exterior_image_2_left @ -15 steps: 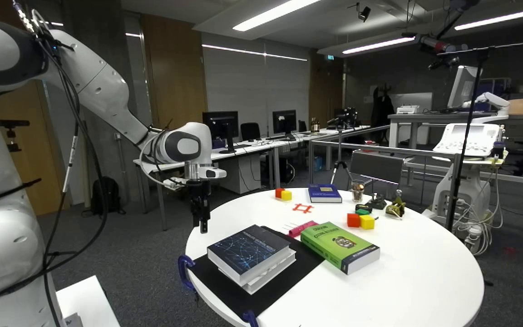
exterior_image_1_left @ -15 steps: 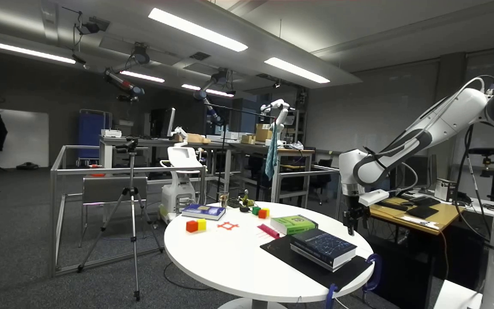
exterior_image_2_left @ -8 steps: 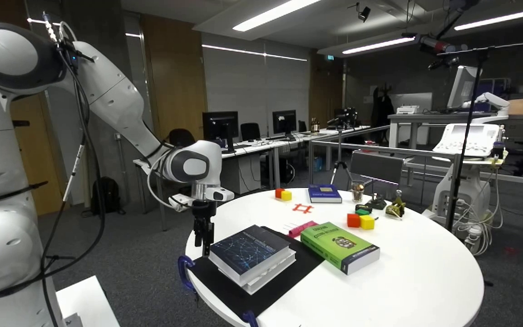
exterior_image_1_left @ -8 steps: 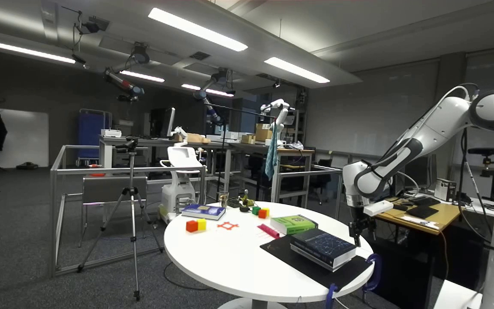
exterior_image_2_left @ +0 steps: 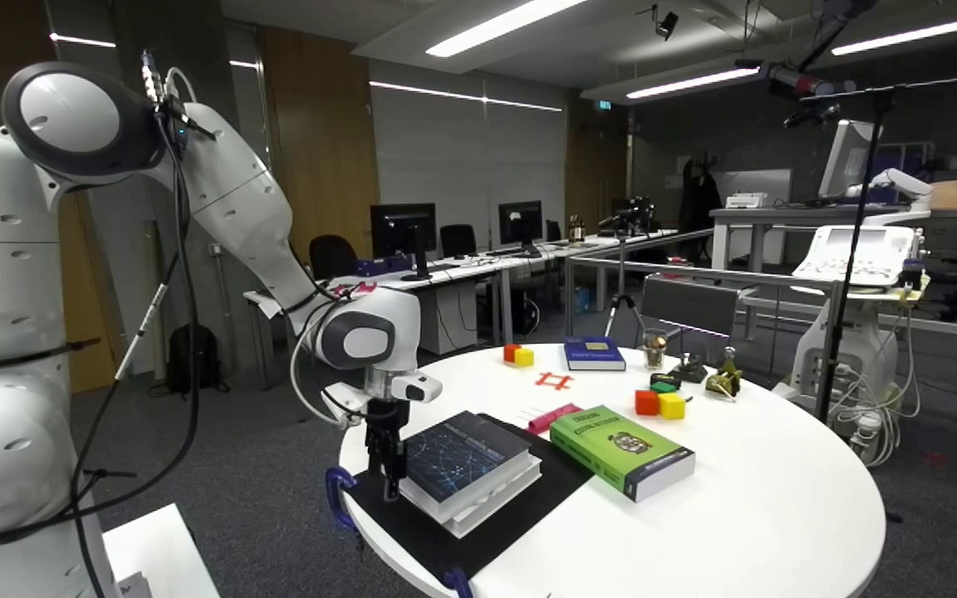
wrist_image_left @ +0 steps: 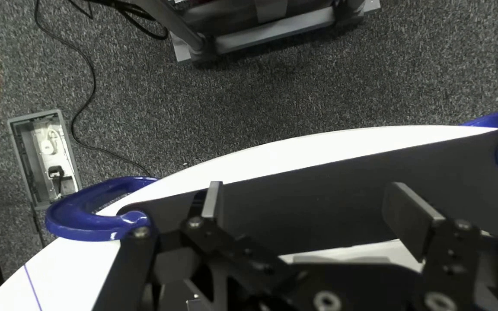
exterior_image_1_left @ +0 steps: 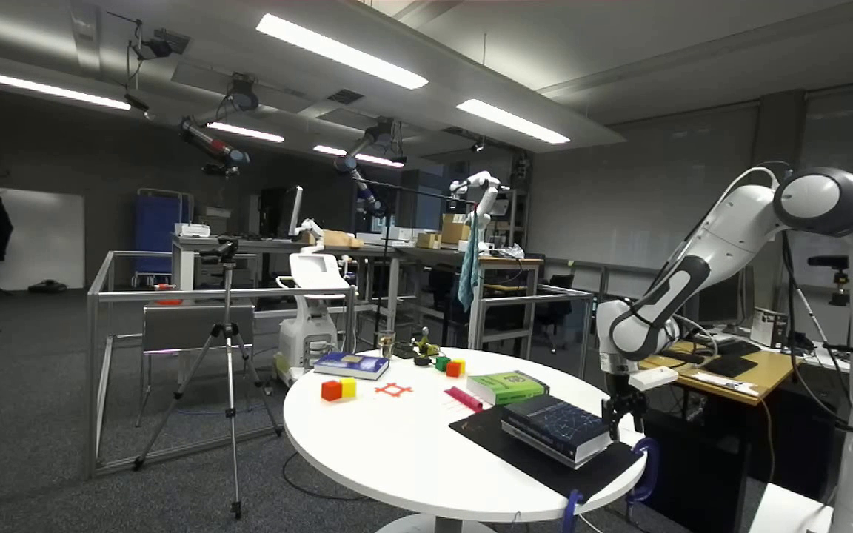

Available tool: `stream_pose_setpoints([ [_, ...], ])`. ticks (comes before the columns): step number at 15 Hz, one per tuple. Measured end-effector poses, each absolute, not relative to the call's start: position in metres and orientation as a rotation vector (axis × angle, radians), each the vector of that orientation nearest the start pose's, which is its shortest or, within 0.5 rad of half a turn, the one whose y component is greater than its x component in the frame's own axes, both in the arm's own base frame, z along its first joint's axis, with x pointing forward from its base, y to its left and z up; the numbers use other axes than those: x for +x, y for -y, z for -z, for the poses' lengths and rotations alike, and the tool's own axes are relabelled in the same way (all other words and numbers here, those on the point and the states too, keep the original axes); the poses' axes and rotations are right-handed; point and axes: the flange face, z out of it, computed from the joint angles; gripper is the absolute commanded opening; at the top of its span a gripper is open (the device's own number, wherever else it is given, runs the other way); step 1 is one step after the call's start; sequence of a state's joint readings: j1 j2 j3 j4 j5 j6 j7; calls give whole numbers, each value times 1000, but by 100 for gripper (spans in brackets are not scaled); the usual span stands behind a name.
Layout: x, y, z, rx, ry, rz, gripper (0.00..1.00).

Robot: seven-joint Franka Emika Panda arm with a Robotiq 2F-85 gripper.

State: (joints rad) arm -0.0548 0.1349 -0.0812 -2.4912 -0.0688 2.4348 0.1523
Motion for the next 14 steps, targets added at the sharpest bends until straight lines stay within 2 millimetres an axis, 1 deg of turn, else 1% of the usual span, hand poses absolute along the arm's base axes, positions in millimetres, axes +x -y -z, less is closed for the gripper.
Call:
stream_pose_setpoints([
  [4,443,61,-197,-3164,-155,-357,100],
  [7,441,60,-185,-3175,-25,-388,100],
  [11,444,58,-177,-3219,120,-362,100],
  [14,449,56,-176,-3239,183,-302,100],
])
